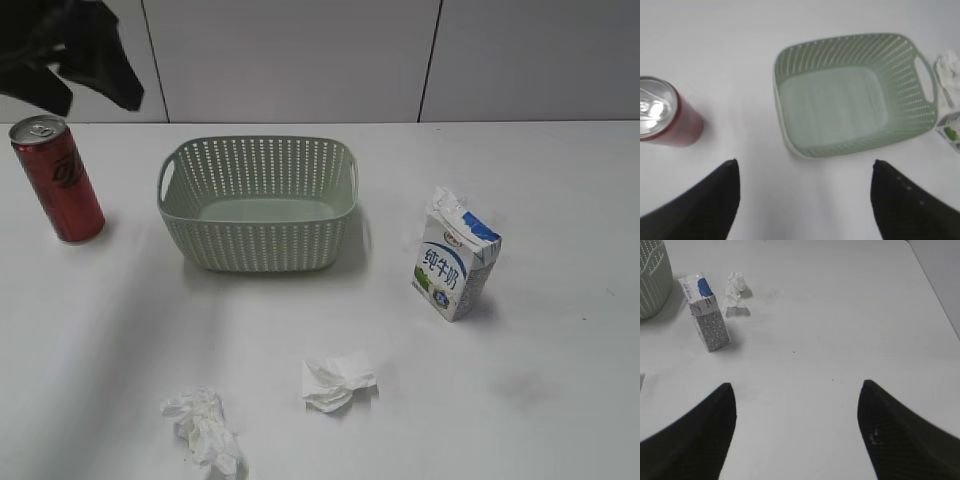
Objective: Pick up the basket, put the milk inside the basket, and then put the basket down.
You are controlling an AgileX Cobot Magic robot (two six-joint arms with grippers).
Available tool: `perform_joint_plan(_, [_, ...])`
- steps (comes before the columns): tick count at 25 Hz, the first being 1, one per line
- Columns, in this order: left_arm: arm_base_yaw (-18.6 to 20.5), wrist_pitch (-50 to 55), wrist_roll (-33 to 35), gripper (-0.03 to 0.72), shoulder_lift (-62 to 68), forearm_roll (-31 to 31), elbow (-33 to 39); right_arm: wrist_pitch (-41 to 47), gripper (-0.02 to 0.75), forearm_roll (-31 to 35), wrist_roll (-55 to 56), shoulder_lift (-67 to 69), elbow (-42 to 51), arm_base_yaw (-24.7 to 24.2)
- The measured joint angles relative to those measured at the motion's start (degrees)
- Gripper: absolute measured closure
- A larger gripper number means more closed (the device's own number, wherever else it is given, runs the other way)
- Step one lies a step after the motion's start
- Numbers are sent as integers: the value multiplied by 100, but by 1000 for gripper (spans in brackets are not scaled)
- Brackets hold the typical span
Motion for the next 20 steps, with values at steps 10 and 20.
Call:
perform_joint_plan(10, [-165, -854, -15, 81, 1532, 165, -18, 0, 164, 0, -5, 0, 0, 0])
perform_joint_plan(20, [-165, -1357, -15, 99, 2386, 160, -118, 0, 164, 0, -5, 0, 0, 0])
